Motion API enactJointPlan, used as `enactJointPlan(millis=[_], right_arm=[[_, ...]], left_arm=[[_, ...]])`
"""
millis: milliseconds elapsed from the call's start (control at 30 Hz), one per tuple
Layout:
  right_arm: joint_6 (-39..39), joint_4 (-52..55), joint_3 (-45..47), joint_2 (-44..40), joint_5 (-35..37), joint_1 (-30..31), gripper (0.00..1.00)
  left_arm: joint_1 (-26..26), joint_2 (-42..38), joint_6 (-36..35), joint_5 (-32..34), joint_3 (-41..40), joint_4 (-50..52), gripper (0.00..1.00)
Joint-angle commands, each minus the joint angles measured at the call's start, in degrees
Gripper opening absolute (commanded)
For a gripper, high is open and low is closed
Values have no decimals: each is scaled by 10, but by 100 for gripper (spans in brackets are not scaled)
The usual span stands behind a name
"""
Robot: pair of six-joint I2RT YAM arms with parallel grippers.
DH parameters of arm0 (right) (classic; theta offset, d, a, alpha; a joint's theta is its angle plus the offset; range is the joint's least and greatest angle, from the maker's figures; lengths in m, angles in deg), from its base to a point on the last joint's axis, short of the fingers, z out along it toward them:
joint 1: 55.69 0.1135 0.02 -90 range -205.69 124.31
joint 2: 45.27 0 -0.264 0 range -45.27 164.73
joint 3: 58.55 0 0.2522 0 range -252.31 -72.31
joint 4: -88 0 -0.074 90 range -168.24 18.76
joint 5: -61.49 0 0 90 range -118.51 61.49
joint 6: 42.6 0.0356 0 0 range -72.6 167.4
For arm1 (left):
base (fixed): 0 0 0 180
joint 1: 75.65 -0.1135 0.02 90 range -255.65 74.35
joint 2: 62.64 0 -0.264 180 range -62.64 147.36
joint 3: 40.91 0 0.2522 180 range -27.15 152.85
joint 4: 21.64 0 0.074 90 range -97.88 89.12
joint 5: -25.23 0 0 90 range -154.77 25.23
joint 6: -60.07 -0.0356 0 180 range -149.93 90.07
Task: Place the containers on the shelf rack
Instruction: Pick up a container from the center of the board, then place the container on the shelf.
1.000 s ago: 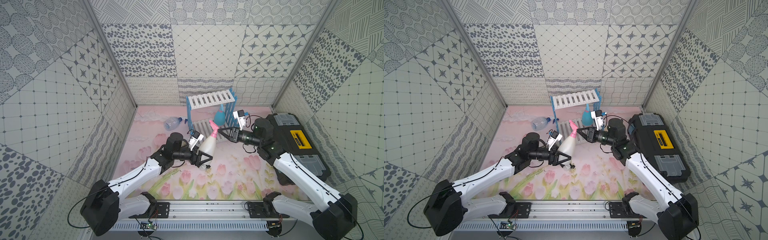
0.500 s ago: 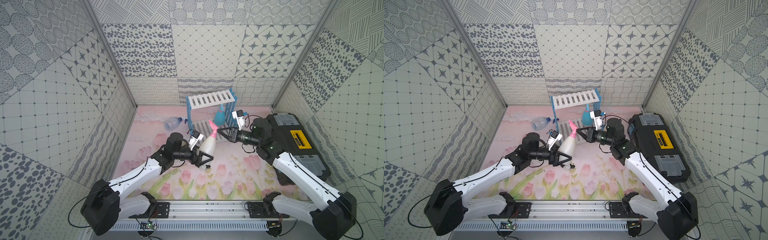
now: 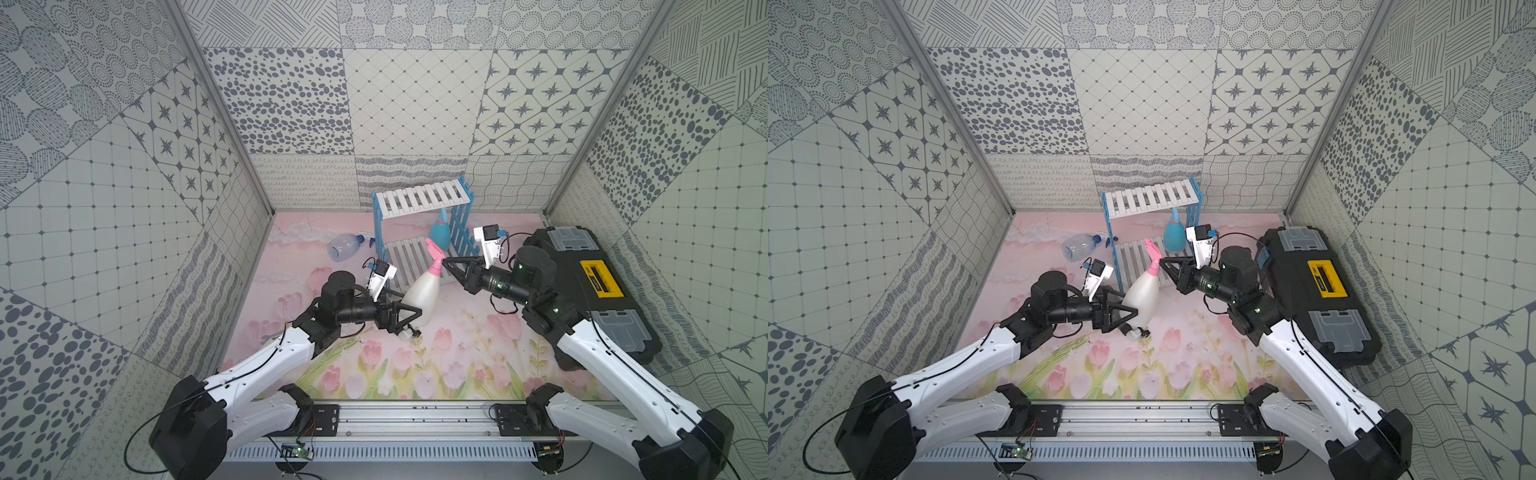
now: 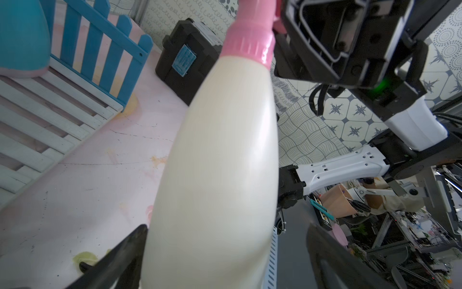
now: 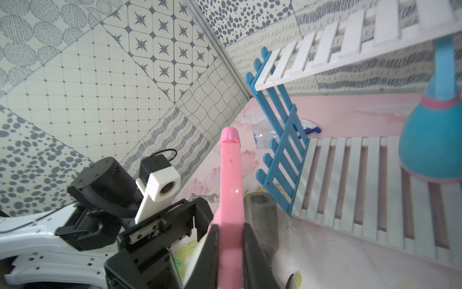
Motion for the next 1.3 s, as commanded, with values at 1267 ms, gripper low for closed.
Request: enactJointPlan(millis=[1267], right_arm=[[-285,-564,-106,512,463,122,0]], left_arm=[[-76,-122,-329,151,40,275,99]])
